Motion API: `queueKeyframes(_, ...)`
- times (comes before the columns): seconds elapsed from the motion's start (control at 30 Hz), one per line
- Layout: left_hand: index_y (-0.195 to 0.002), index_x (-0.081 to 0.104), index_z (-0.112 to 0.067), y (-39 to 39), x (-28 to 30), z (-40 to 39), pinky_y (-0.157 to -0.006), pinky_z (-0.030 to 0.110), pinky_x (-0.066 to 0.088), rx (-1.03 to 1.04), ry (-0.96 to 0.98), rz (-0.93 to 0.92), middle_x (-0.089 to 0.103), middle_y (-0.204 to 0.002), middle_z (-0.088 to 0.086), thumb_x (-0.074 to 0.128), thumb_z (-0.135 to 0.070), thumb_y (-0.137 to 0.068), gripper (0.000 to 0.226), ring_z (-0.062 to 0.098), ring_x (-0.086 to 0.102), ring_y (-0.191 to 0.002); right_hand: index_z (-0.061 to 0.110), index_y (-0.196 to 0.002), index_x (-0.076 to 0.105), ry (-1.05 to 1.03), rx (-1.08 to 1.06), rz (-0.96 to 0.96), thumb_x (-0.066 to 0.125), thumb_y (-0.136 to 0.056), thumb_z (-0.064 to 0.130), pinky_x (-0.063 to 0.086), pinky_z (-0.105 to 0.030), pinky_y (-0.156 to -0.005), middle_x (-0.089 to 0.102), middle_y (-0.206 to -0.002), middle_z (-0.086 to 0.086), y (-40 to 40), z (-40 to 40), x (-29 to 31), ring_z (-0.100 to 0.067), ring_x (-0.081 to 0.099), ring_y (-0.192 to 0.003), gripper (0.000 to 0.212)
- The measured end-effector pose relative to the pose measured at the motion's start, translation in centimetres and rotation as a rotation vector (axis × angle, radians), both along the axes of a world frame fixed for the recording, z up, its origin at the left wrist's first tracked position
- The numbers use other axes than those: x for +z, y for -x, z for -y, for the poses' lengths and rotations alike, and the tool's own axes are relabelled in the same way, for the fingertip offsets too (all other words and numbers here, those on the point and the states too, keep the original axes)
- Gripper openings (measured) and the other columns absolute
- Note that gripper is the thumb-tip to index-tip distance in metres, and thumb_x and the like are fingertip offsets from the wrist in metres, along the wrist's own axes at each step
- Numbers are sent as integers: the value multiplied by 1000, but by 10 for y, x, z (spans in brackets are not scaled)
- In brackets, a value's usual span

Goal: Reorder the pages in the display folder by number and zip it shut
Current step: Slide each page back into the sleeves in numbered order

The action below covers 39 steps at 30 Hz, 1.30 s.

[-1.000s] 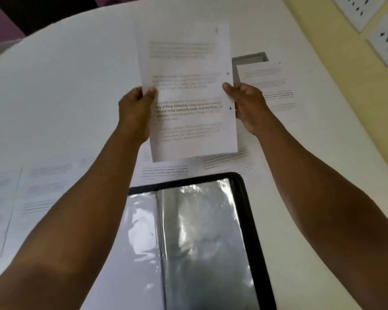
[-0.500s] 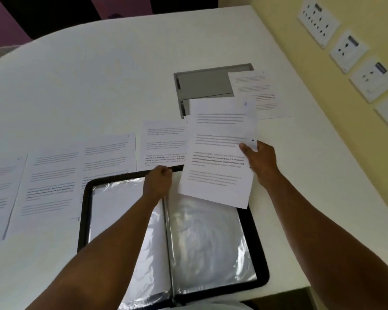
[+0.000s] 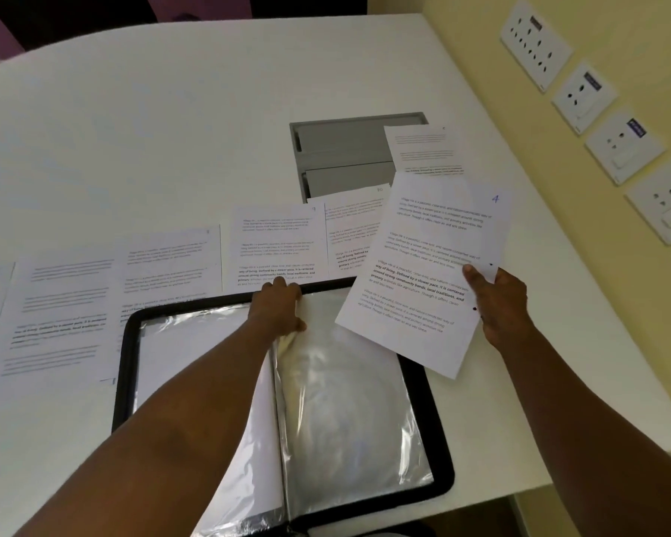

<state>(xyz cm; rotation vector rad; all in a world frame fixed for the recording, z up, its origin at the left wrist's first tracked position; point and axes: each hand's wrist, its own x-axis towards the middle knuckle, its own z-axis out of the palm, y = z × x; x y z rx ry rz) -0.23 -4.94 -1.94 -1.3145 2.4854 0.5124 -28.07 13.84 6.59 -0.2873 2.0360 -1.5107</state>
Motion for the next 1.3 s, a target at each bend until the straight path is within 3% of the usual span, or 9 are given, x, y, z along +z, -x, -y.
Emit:
queueKeyframes(0.1,-126,53,-23,2,-1,10,-96,39,39,-9,-18,-17,49,-124,6,80,-43,-73,63,26,50,-114,20,-103,67,-7,-1,11,68,-90,19,56,-39,-80,70,-92,8,5,3,-5,-15,68,-84,13)
queueKeyframes(0.27,-107,63,-21,14,4,20,-90,36,42,30,-67,-103,60,-112,2,75,-35,-78,34,23,57,-104,21,-104,67,-28,8,13,69,-90,21,56,-42,-83,70,-94,6,18,11,-11,-19,68,-89,14)
queueKeyframes(0.47,-84,72,-24,28,8,23,-78,31,49,37,-122,-124,68,-96,0,77,-25,-75,10,20,62,-92,20,-104,67,-18,7,15,68,-90,21,56,-38,-80,70,-94,7,35,25,-13,-20,69,-91,14)
queueKeyframes(0.7,-104,74,-23,20,9,18,-83,30,48,-107,20,-159,72,-100,-1,67,-27,-89,17,21,64,-95,15,-110,67,18,22,21,67,-91,19,56,-33,-73,70,-94,8,50,50,-11,-14,69,-86,19)
queueKeyframes(0.83,-96,72,-20,10,11,15,-72,26,44,-105,37,-256,71,-94,0,66,-24,-89,10,20,64,-88,15,-110,67,36,8,19,68,-91,19,57,-33,-77,70,-100,4,55,64,-9,-14,69,-90,20)
queueKeyframes(1.0,-91,76,-15,5,16,15,-76,31,46,-202,109,-304,66,-103,2,71,-15,-85,8,23,54,-98,17,-109,68,76,-11,28,68,-90,19,58,-37,-83,71,-101,7,59,79,-9,-15,70,-93,19)
queueKeyframes(1.17,-99,72,-17,4,15,8,-75,35,54,-121,-24,-250,67,-100,1,60,-18,-92,14,19,60,-91,22,-107,68,143,-4,58,68,-90,23,58,-34,-81,71,-102,8,48,98,-4,-11,71,-93,16)
queueKeyframes(1.3,-100,68,-22,5,18,2,-72,28,49,-100,-188,-214,65,-95,-7,71,-33,-85,19,11,59,-84,25,-101,68,212,15,129,67,-91,21,59,-33,-79,72,-104,5,30,119,-1,-13,71,-94,10)
